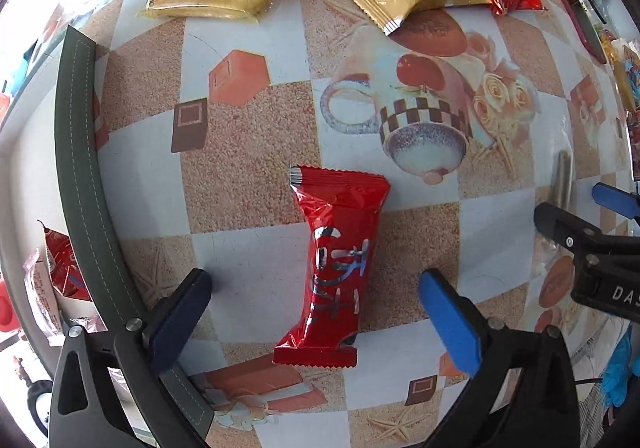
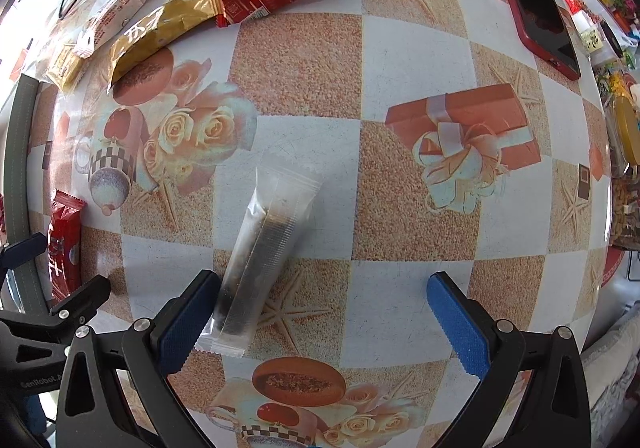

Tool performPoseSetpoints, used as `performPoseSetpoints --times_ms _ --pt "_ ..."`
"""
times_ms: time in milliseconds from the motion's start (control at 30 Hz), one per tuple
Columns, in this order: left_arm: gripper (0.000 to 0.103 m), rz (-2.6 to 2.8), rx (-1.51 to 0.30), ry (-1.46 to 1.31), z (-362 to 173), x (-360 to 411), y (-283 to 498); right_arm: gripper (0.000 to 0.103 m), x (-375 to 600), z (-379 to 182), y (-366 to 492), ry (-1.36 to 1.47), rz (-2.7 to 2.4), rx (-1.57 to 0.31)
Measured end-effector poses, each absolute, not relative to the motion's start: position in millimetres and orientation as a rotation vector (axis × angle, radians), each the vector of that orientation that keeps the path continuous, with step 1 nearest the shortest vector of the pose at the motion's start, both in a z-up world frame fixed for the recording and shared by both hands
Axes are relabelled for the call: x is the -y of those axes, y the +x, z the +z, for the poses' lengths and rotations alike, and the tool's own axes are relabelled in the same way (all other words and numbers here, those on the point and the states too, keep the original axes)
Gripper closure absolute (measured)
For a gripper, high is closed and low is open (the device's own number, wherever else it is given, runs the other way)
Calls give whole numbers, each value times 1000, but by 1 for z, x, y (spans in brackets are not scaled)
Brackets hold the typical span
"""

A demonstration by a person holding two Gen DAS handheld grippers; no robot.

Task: Organize snacks
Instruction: 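Grasp the red candy bar with the left tool while the right grasps the clear stick packet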

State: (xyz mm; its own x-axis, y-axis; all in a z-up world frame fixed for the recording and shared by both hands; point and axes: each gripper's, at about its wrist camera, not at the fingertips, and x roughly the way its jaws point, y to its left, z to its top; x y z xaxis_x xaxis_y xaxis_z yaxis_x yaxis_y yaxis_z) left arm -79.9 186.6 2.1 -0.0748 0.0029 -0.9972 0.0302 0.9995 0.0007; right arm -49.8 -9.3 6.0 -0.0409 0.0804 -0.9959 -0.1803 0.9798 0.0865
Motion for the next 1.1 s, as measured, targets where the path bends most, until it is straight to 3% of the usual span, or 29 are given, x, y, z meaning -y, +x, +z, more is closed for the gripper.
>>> performPoseSetpoints --times_ms 933,1000,1100 --pt "0 -20 -1638 18 4 -194 -94 0 6 -7 -40 -22 161 -1739" --pt "0 -26 -1647 30 4 -192 -92 2 4 -5 -41 -18 156 -1732" --pt "0 -22 -1674 36 3 -190 -89 14 -4 1 -43 -32 169 -1710"
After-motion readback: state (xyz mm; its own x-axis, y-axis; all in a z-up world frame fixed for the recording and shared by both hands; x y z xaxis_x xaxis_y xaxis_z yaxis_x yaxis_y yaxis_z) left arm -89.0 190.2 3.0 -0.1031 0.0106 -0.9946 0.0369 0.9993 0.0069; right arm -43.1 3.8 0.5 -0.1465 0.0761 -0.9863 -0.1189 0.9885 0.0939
